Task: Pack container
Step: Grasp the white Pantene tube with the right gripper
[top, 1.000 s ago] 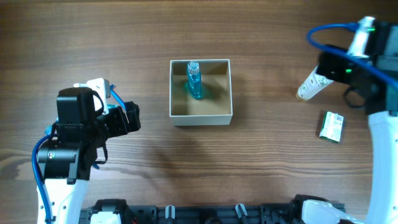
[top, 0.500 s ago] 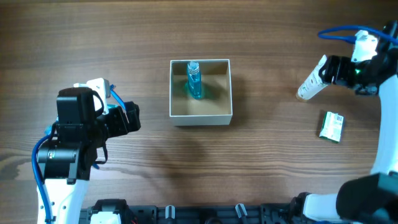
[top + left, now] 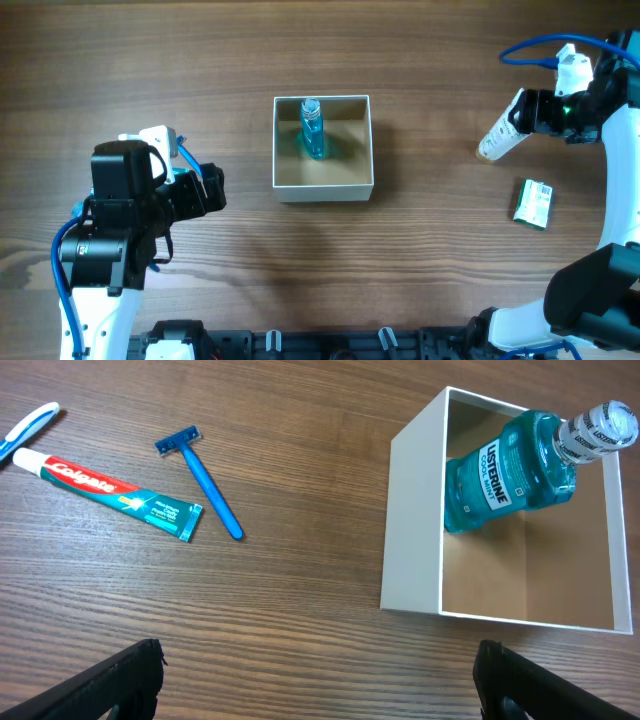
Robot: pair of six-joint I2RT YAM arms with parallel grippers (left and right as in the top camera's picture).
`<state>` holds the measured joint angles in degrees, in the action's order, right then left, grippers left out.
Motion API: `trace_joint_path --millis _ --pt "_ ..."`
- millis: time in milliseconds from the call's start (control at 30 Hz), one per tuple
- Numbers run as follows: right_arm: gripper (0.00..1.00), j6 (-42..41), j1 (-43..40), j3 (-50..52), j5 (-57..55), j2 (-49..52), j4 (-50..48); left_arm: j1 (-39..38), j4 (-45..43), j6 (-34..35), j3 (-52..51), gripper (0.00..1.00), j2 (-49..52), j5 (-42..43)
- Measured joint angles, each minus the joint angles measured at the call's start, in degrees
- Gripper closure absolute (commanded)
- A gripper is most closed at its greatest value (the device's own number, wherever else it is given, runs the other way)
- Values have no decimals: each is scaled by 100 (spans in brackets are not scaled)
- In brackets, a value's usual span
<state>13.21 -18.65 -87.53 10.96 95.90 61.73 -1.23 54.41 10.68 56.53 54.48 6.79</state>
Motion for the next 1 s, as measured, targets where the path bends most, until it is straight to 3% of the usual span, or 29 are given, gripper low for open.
trace_joint_path --millis 200,300,467,667,800,1000 --pt "41 17 4 0 0 136 59 0 0 0 0 0 0 0" --pt "43 37 13 0 0 151 61 0 0 -2 0 0 0 0" --pt "60 39 13 0 0 151 81 0 0 0 0 0 0 0" --pt "70 63 164 0 0 151 83 0 0 -2 0 0 2 0" --pt "88 116 304 0 0 151 83 0 0 0 0 0 0 0" --pt "89 149 352 0 -4 151 83 0 2 0 0 0 0 0"
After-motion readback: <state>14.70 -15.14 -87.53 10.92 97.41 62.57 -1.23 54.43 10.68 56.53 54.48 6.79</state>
